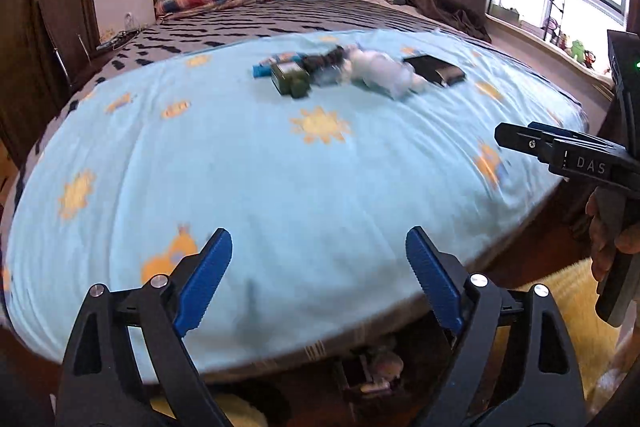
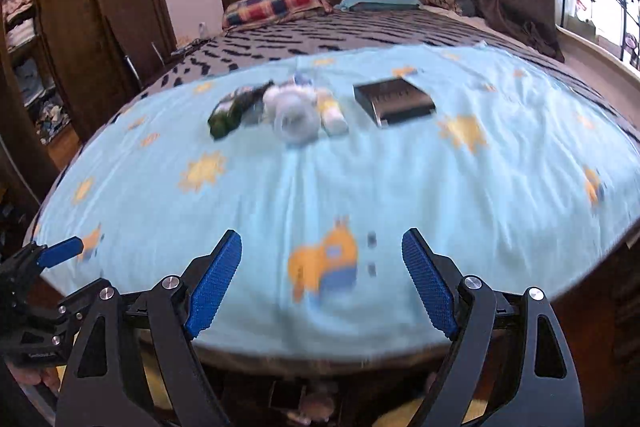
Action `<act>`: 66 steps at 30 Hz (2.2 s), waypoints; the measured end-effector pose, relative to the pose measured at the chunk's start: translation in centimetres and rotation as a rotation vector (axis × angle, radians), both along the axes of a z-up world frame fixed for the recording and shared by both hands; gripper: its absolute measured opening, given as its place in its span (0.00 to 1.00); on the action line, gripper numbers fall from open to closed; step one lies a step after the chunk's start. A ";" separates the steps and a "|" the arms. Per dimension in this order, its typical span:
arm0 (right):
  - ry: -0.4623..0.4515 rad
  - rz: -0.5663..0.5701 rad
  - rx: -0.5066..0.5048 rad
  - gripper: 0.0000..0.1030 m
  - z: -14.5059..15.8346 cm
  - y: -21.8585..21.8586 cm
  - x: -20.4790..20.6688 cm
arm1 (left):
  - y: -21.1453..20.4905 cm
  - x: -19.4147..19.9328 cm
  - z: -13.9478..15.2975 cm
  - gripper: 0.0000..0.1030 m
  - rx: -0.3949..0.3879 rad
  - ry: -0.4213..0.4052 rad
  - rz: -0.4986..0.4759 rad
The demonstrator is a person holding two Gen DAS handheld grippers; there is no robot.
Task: Collect trash
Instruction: 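Raise both grippers back to the bed toward the green bottle and white cup, then grasp the white plastic cup with the right gripper while the left gripper grasps the green bottle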
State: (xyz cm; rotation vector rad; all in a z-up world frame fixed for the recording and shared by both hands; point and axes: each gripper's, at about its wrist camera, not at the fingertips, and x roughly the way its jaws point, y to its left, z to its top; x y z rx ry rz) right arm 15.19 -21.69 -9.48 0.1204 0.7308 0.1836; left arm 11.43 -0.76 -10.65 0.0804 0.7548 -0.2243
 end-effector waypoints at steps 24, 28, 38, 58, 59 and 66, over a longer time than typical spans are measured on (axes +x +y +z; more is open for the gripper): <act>0.084 0.131 -0.007 0.56 -3.6 4.9 14.7 | 0.5 14.2 -1.3 0.81 0.011 0.059 0.041; 0.093 0.138 0.016 0.52 -3.7 4.7 15.4 | 0.0 15.6 -1.7 0.81 0.008 0.064 0.034; -0.018 0.110 0.014 0.48 -1.5 3.1 13.9 | -0.9 19.6 -1.5 0.74 -0.027 0.069 0.030; -0.030 0.128 0.042 0.48 -1.4 1.7 11.6 | -1.4 24.0 -2.5 0.45 -0.006 0.127 0.080; -0.031 0.128 0.040 0.48 -1.3 1.8 11.3 | -1.4 23.6 -2.4 0.45 -0.005 0.125 0.078; -0.046 0.134 0.023 0.48 -0.3 2.3 8.2 | -1.7 17.7 -1.3 0.44 0.013 0.076 0.034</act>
